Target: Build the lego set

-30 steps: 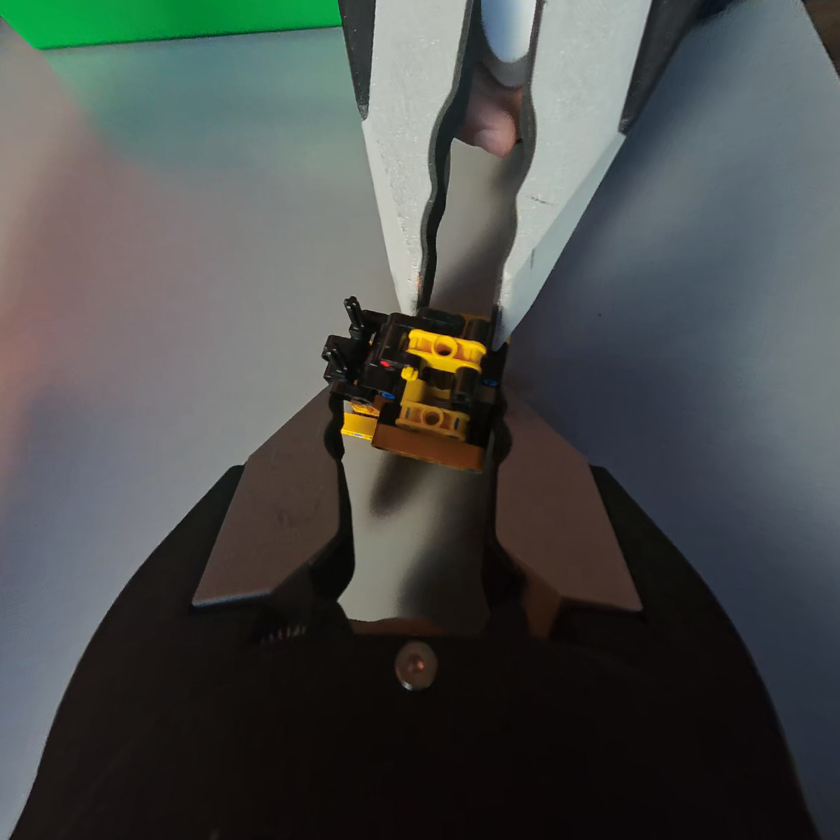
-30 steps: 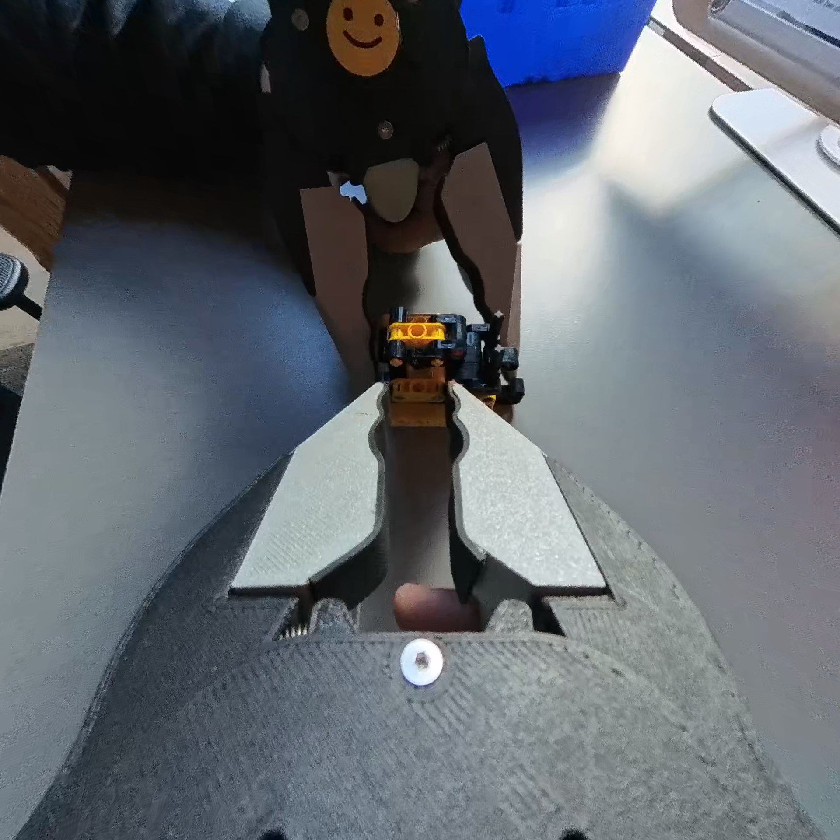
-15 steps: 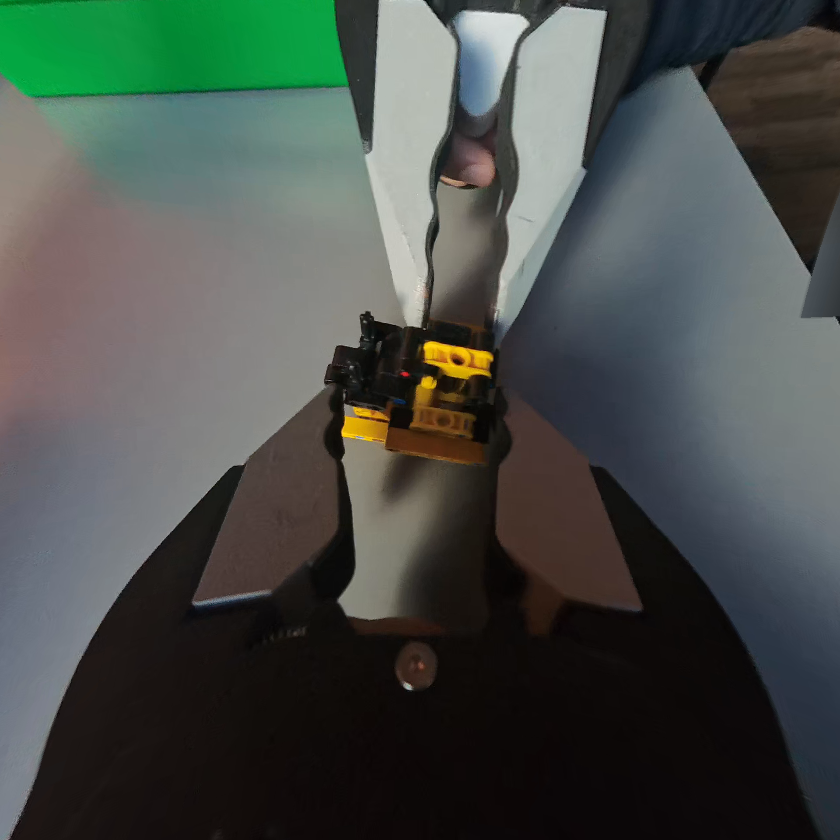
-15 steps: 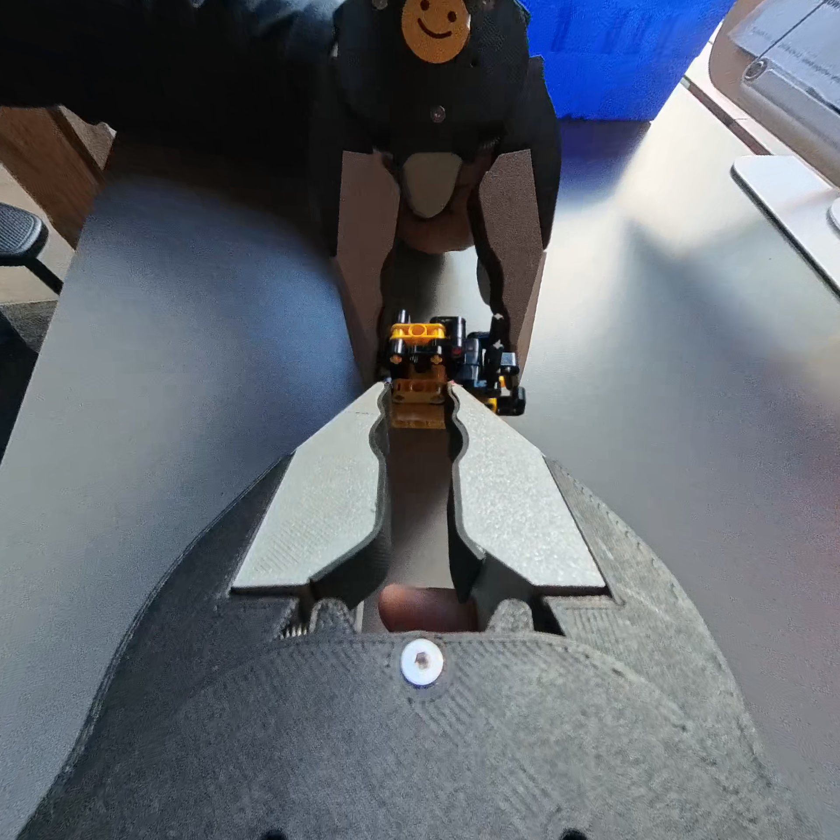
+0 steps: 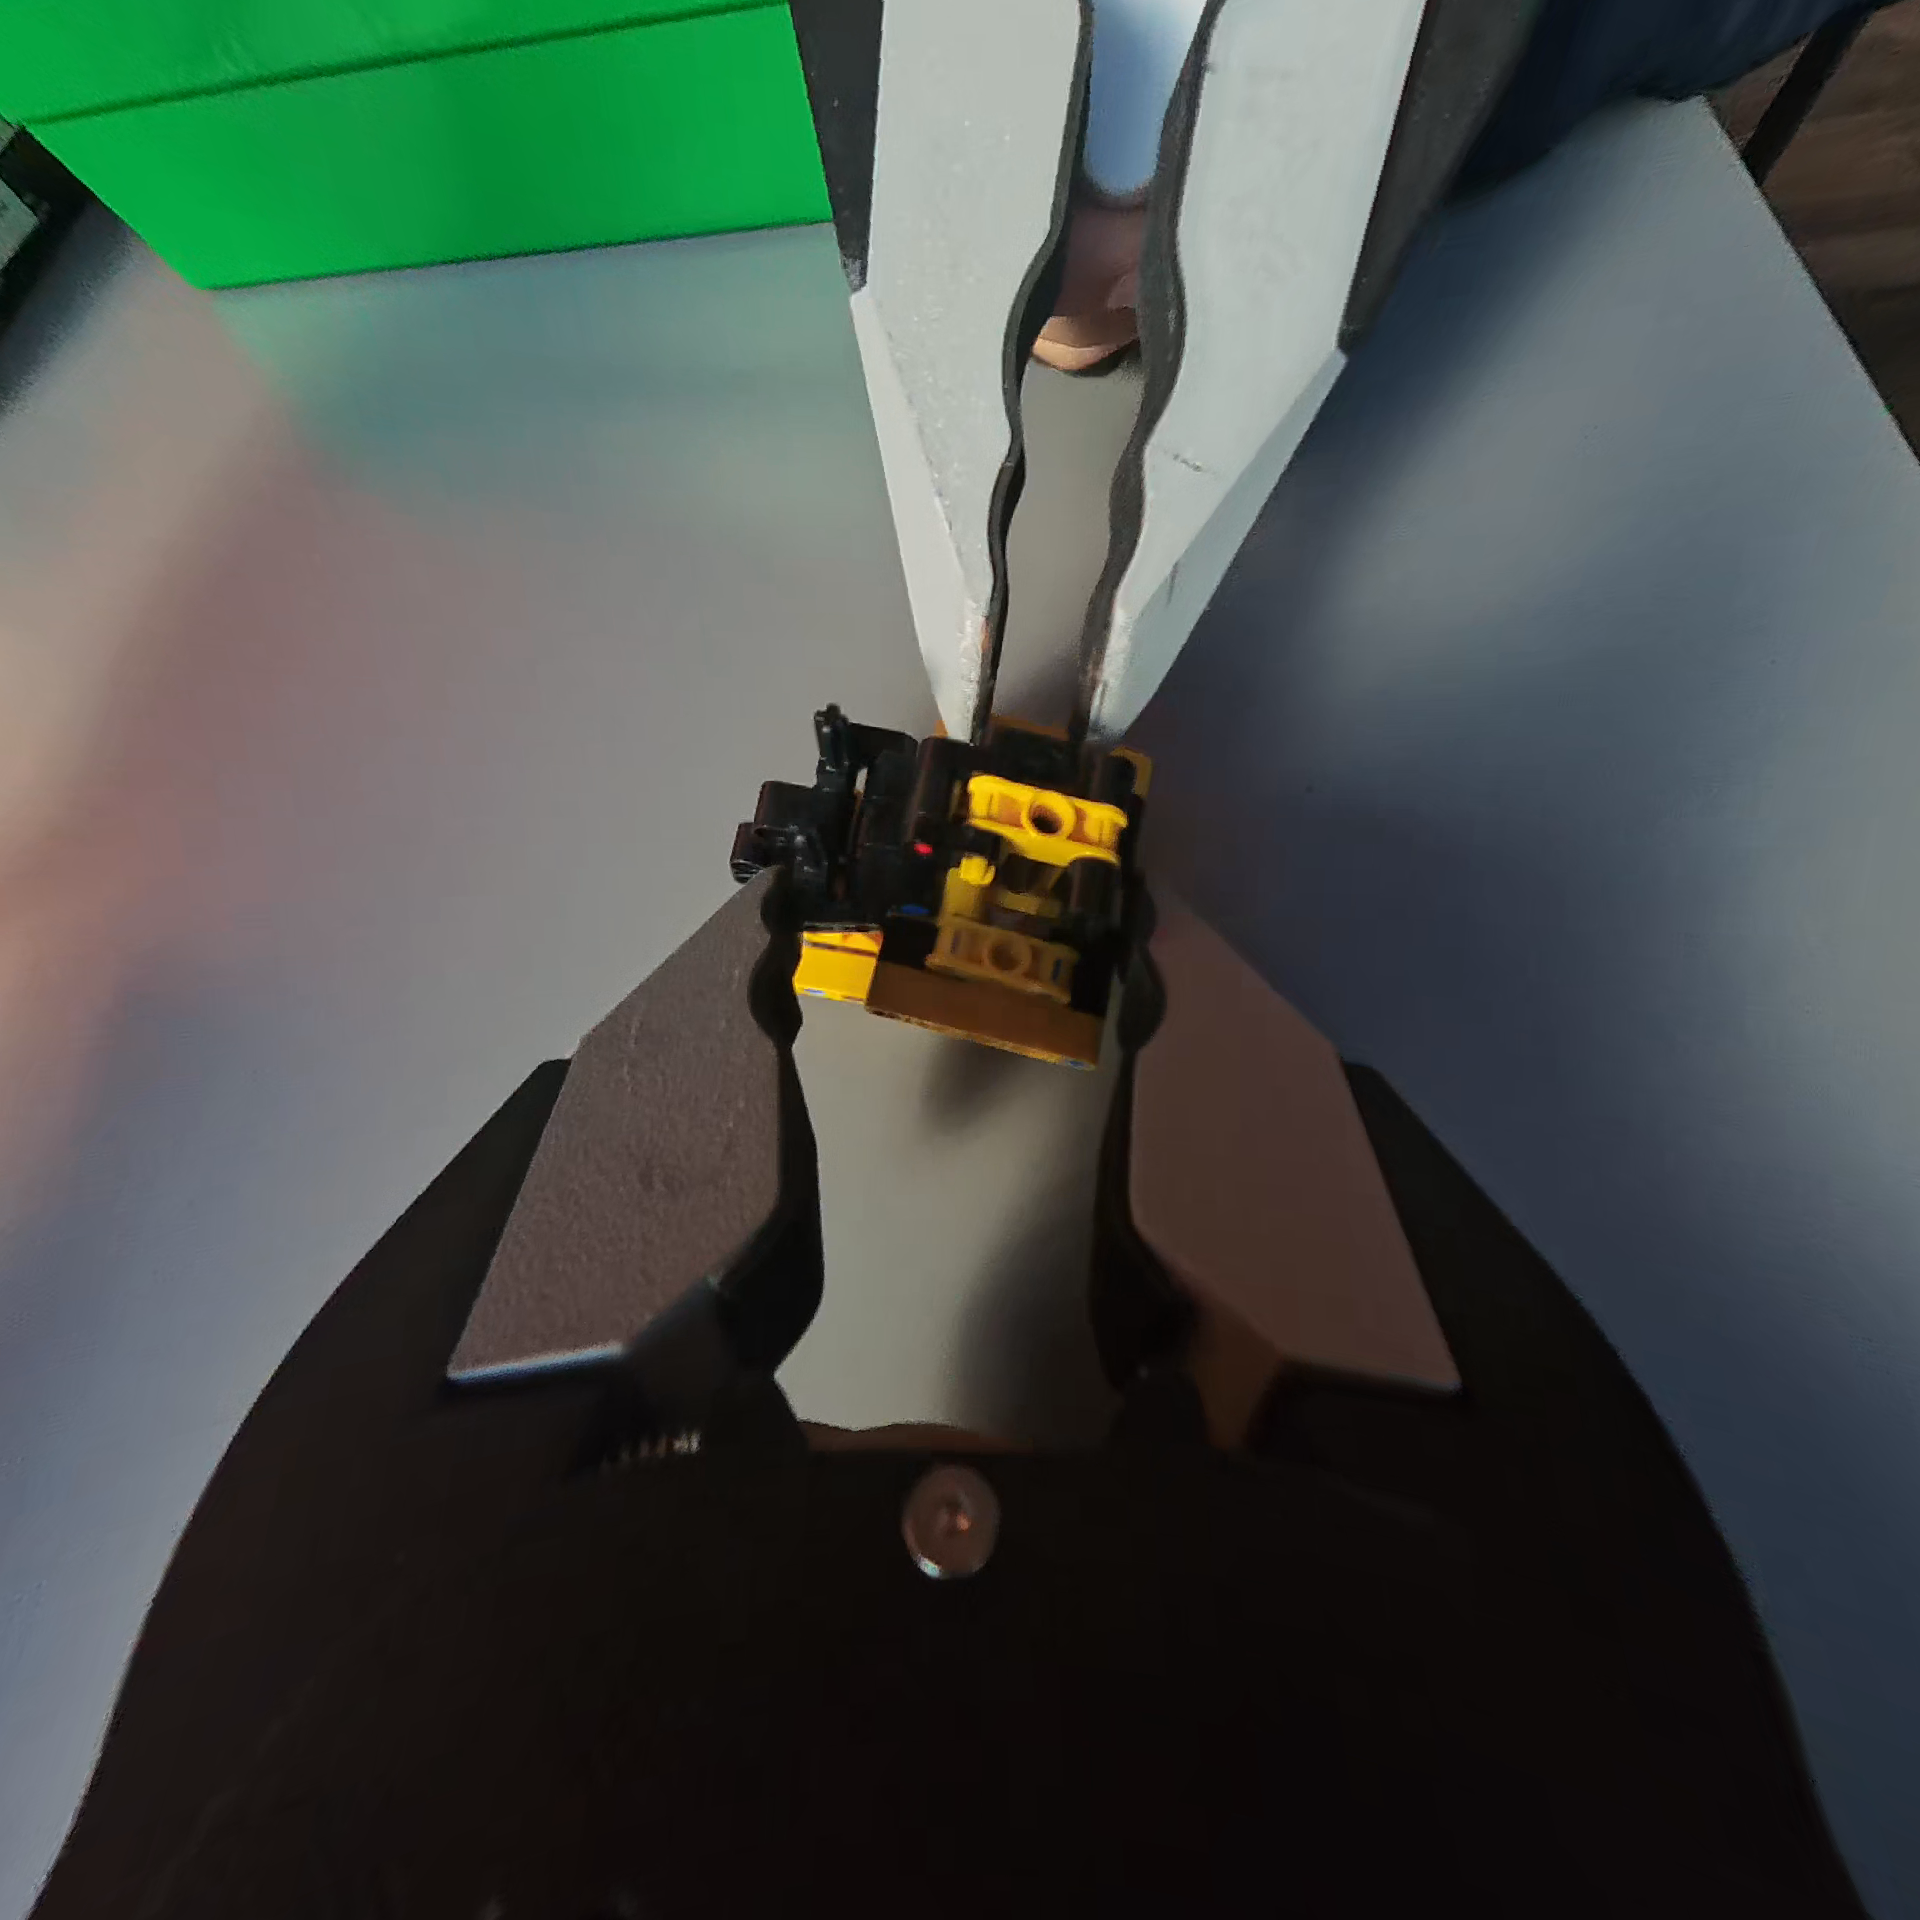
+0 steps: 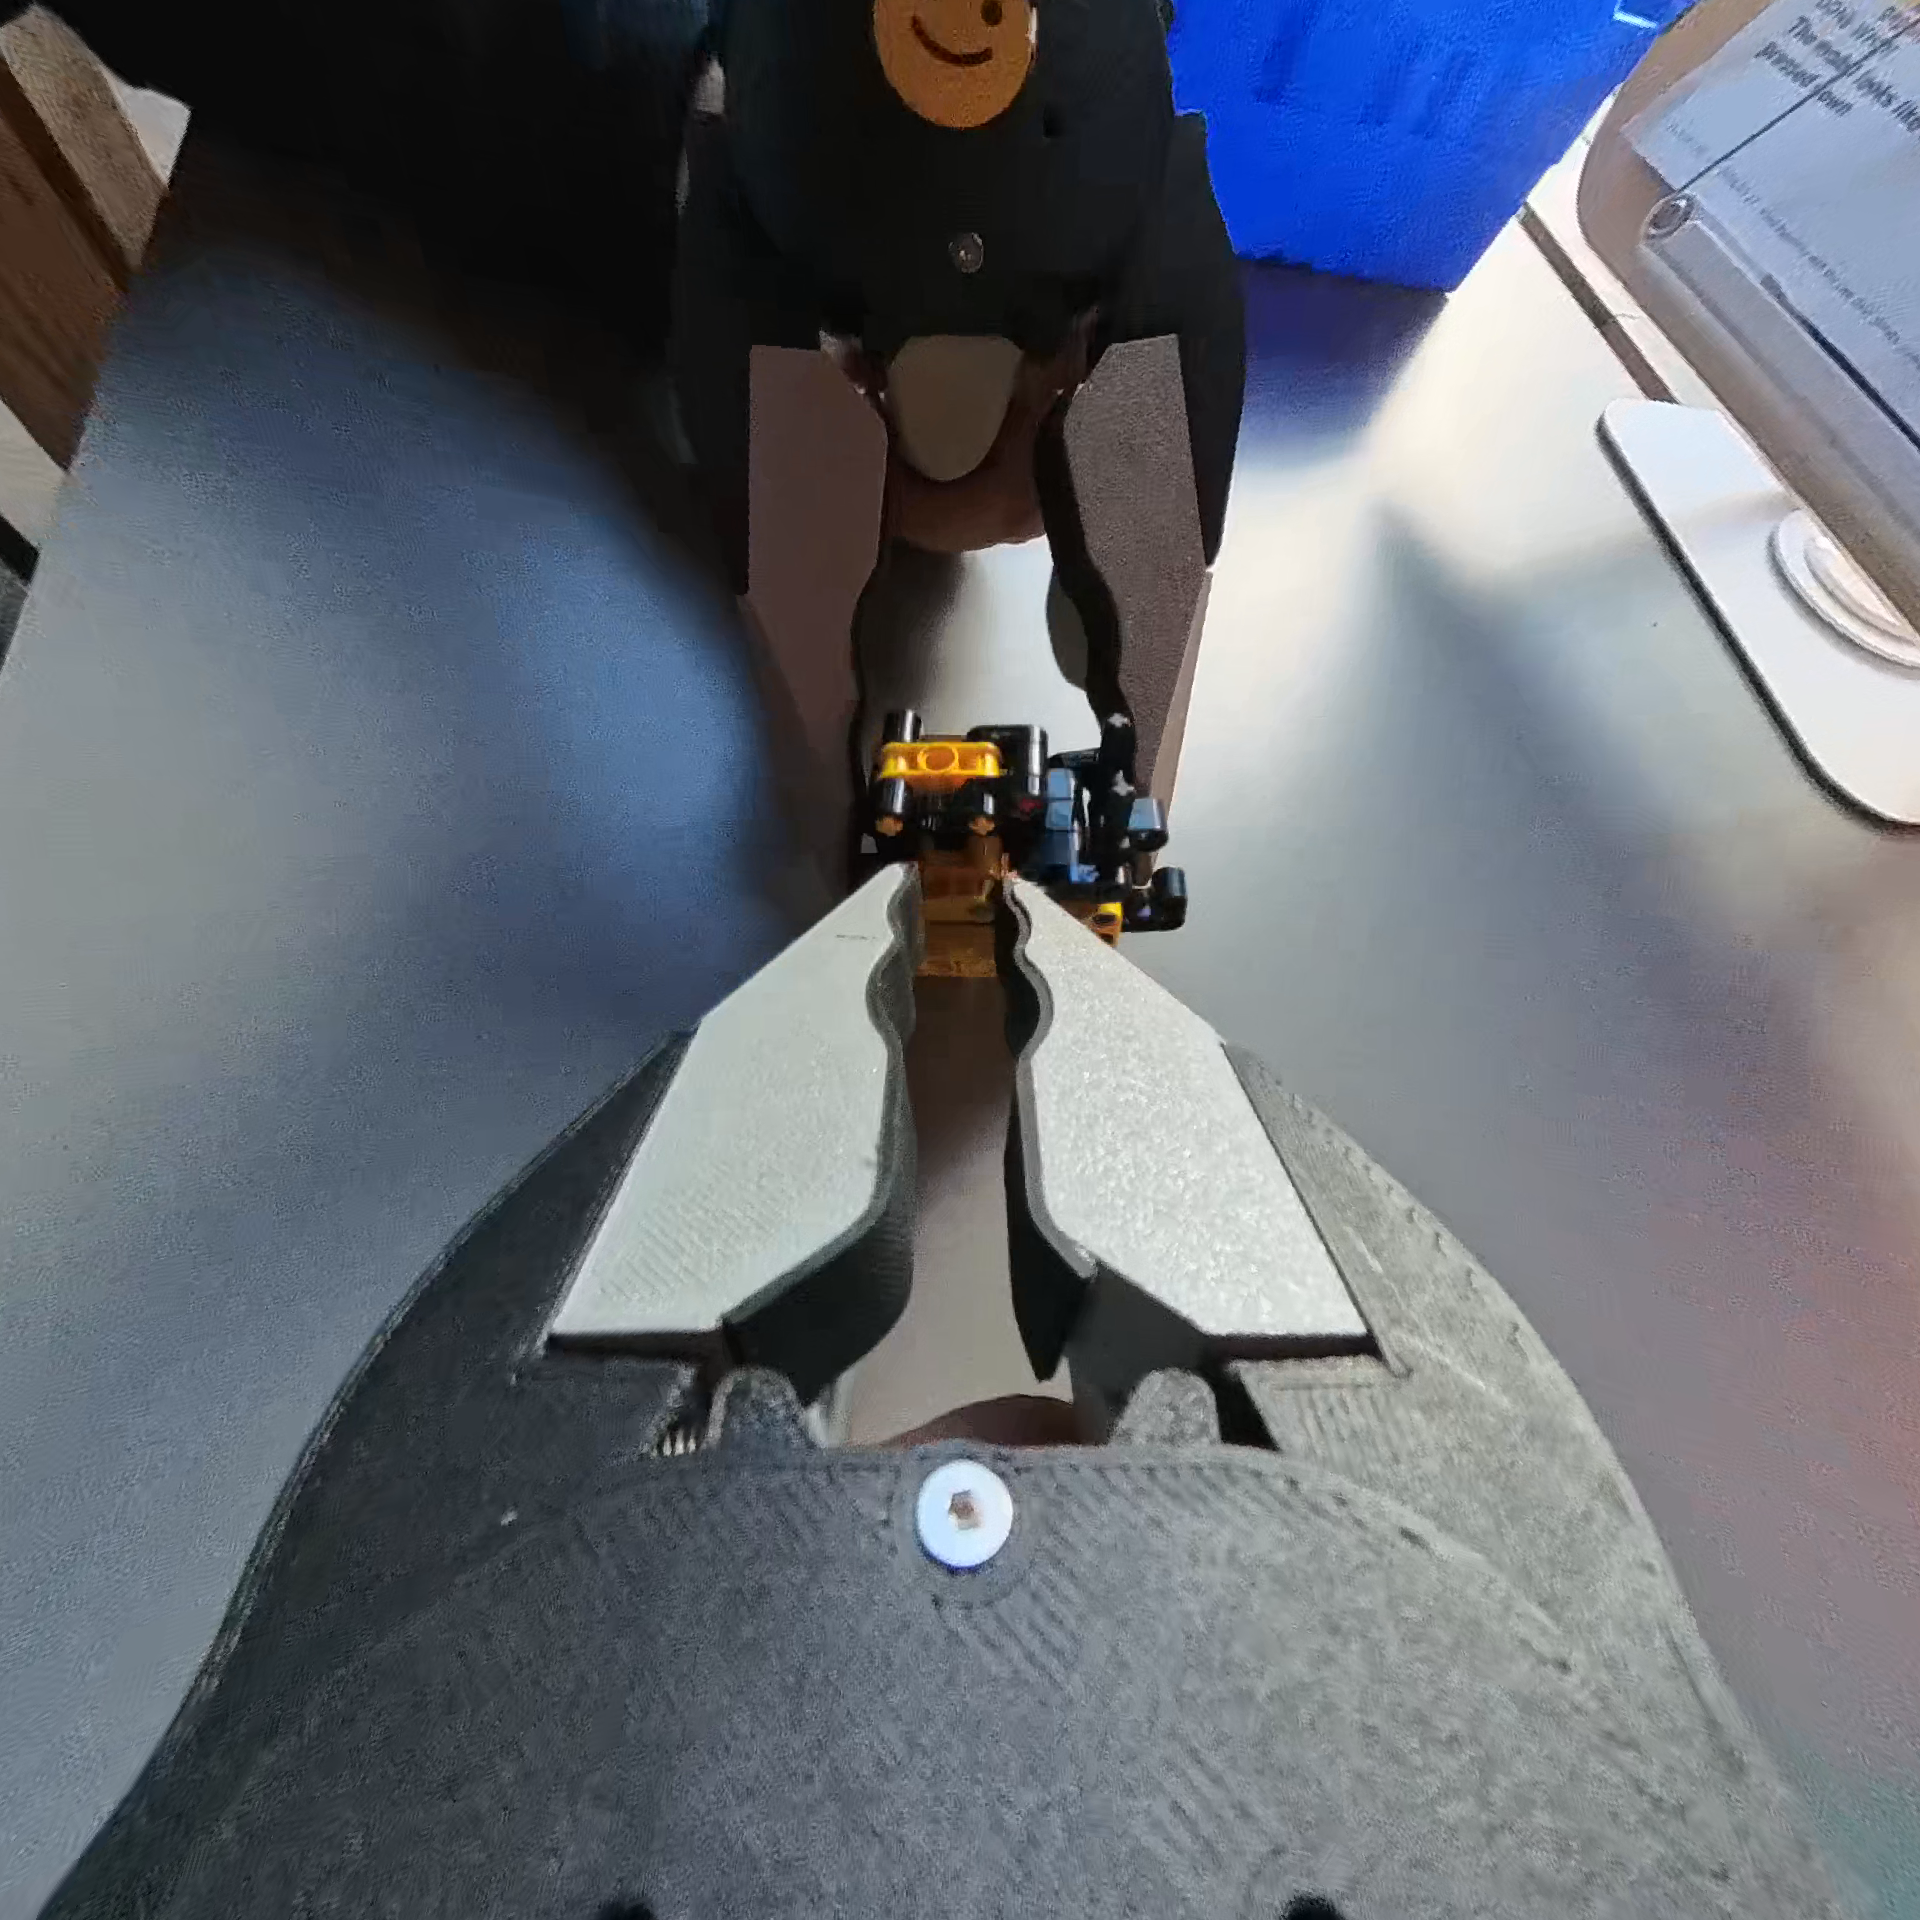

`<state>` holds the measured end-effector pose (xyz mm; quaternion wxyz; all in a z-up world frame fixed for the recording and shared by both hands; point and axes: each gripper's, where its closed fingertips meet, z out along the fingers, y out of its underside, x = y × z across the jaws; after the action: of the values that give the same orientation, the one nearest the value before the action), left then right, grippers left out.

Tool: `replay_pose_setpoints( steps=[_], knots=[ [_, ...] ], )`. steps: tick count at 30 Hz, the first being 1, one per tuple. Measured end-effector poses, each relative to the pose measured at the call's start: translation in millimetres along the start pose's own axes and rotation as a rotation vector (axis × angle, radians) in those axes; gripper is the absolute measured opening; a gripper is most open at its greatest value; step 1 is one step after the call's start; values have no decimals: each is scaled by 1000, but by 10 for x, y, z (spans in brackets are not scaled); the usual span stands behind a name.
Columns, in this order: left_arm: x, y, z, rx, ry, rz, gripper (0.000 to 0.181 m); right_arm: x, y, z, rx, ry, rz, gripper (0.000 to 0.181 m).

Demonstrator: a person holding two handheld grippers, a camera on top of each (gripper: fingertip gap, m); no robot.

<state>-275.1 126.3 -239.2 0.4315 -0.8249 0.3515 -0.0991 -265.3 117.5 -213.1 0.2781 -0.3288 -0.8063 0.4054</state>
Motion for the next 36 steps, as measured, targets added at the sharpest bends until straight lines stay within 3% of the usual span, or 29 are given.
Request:
replay_pose_setpoints(
  steps=[12, 15, 16, 18, 21, 24, 28, 36],
  knots=[
    [0, -43, 30, -5, -84, 77, 59, 3, 73, -48, -57, -5, 14, 12],
    [-133, 64, -31, -65, -152, 101, 54, 301, 268, -246, -166, 157, -26, 0],
    [-208, 117, -95, -59, -167, 82, 54, 338, 218, -351, -88, 138, 16, 0],
    [-162, 138, -122, -16, -67, -39, 56, 304, -26, -468, 137, 14, 195, 0],
    [-122, 59, -38, -12, -90, 57, 55, 449, 134, -347, 41, 118, 204, 0],
    [-103, 22, -3, -9, -97, 77, 56, 274, 73, -230, 70, 32, 211, 9],
    [-75, 12, -2, -8, -99, 89, 56, 349, 219, -175, -1, 81, 194, 9],
    [-90, 42, -38, -22, -144, 71, 59, 658, 245, -187, 49, 177, 275, 21]
  ],
)
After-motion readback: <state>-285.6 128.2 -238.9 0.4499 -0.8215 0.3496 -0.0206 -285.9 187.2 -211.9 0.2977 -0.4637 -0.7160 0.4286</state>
